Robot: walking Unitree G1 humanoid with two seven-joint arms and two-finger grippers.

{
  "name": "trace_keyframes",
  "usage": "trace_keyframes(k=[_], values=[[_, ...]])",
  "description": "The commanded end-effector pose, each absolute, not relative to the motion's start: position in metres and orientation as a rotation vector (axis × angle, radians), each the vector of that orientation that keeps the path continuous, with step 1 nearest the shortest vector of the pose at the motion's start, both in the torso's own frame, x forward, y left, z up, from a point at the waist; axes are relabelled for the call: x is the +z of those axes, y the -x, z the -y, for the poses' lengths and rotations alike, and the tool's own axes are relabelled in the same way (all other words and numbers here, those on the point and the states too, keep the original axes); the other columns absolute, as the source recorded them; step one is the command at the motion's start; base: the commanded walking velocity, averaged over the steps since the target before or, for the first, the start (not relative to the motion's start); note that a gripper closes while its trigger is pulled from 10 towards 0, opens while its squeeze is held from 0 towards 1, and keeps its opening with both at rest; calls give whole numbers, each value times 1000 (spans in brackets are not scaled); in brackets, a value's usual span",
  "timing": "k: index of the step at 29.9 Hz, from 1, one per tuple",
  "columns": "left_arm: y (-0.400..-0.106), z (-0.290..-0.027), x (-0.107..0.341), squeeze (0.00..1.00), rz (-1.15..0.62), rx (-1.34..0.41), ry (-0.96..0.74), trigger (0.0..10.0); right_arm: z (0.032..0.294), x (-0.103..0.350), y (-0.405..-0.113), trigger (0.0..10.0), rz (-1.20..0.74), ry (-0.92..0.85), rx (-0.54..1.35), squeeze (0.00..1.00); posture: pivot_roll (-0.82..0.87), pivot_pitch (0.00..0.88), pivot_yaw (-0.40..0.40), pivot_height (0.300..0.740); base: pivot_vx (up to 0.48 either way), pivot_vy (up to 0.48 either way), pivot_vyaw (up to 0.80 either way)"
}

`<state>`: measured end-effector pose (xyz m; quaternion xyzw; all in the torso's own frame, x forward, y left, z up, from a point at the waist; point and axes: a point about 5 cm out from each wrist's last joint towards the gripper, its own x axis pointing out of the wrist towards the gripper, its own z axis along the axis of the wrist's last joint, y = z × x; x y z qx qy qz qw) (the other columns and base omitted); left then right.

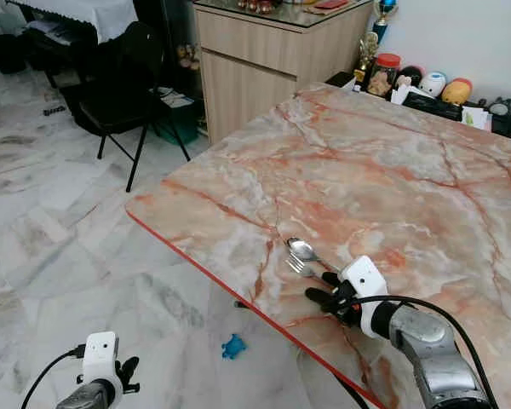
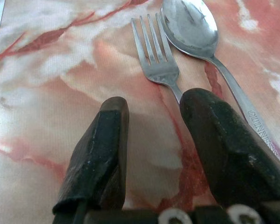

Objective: Setting the table

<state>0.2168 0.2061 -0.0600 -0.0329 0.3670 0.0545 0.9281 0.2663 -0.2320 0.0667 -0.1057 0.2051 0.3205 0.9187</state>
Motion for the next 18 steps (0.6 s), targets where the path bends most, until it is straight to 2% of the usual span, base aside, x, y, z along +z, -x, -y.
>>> trace_keyframes(k=[1, 18], values=[[-214, -210, -62, 0, -767, 128, 71, 10000, 240, 61, -263, 10000, -463, 210, 630, 0, 64, 3, -3, 740, 0, 0, 0], [-215, -209, -61, 0, -768, 125, 76, 10000, 229, 66, -262, 10000, -444, 172, 686, 0, 64, 6, -5, 740, 0, 0, 0]])
